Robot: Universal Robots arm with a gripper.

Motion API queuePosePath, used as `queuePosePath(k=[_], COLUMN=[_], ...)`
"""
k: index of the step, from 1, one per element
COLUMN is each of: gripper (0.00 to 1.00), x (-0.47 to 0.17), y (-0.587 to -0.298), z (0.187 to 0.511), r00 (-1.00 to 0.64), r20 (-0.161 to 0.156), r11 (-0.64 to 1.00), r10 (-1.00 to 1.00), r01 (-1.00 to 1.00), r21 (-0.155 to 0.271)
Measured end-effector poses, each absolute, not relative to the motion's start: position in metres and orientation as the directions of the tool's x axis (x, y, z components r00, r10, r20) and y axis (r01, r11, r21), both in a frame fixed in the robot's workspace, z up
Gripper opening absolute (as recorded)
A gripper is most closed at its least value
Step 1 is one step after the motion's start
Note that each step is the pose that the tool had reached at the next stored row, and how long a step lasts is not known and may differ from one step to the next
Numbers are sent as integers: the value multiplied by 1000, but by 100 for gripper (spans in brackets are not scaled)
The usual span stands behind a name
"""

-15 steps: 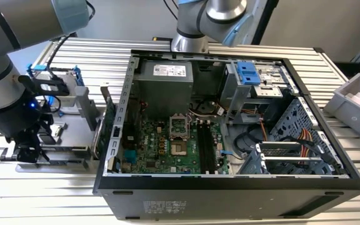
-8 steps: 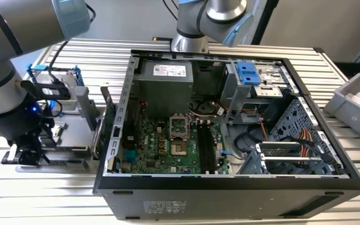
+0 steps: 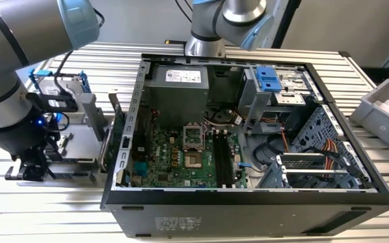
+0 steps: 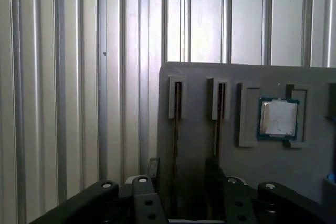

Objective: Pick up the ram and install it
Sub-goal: 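Pick up the ram and move it above insertion slot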

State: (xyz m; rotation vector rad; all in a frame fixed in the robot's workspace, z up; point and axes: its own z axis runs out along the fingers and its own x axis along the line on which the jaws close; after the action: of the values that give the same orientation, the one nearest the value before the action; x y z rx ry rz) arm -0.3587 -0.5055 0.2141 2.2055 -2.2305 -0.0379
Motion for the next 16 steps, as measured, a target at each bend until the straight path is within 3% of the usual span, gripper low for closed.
queuePosePath(k=[16], gripper=[100], x=[-359], y=[-505], z=[194], r00=[-31], r20=[-14], r11=[31], r10=[-999], r01=[-999], r21=[23])
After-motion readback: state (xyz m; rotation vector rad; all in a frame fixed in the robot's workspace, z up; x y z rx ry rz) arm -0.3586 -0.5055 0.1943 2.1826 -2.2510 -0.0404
